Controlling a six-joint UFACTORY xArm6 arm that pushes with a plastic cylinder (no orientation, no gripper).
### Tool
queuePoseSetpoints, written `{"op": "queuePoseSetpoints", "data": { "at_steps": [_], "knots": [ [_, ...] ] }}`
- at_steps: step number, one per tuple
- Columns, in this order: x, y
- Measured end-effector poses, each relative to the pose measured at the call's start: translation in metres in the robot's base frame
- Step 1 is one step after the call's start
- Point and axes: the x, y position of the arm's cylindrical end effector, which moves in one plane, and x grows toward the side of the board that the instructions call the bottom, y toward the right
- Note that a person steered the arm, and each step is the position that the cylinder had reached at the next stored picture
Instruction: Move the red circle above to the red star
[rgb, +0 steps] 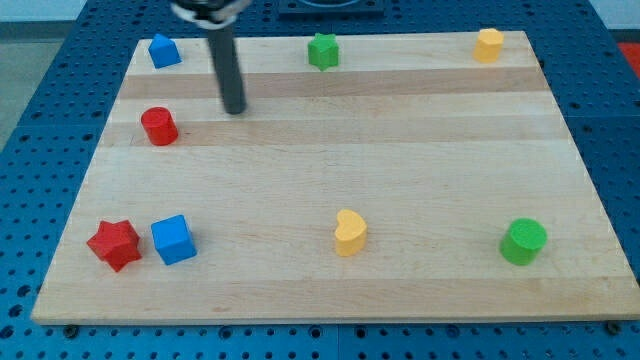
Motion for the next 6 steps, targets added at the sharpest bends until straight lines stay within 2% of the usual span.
{"op": "queuePoseSetpoints", "data": {
  "at_steps": [1,2,3,4,6],
  "knots": [
    [0.033,-0.064],
    [0.054,-0.068],
    [0.02,-0.062],
    [0.018,-0.097],
    [0.116,-0.119]
  ]
}}
